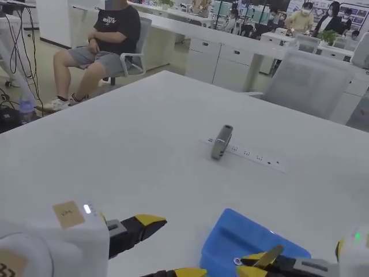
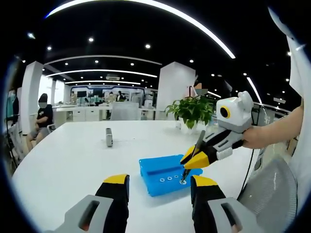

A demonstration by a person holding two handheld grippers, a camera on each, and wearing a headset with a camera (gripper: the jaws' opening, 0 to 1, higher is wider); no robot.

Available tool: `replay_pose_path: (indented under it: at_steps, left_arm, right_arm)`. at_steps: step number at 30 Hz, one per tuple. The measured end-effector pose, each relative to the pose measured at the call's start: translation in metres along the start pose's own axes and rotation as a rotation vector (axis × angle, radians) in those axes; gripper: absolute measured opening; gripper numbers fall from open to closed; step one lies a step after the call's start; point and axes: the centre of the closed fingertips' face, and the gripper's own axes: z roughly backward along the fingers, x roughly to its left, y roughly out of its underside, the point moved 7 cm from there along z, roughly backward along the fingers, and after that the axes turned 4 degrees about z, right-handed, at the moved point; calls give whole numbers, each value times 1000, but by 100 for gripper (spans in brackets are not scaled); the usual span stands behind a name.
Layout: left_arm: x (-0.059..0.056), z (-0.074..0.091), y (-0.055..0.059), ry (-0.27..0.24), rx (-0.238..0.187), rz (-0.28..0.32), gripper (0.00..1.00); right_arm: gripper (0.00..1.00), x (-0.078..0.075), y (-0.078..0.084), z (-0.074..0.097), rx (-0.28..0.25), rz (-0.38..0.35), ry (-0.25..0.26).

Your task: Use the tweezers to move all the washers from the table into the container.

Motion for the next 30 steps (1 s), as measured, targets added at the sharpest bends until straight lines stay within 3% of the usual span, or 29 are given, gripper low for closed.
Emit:
replay_pose_path:
  at_steps: [4, 11, 23, 30]
  left_arm:
    - [1, 0, 0, -3, 1, 5, 51]
    - [1, -1, 2, -2, 13, 3, 53]
    - [1, -2, 3, -5, 24, 7, 55]
    - [1, -2, 3, -3, 26, 5, 55]
  right_arm:
    - [3, -20, -4, -3, -24, -40, 24]
    - [3, -44, 6, -21, -6, -109, 36]
    - [3, -64, 28, -64, 75, -131, 25]
    - [3, -66, 31, -74, 100, -99, 29]
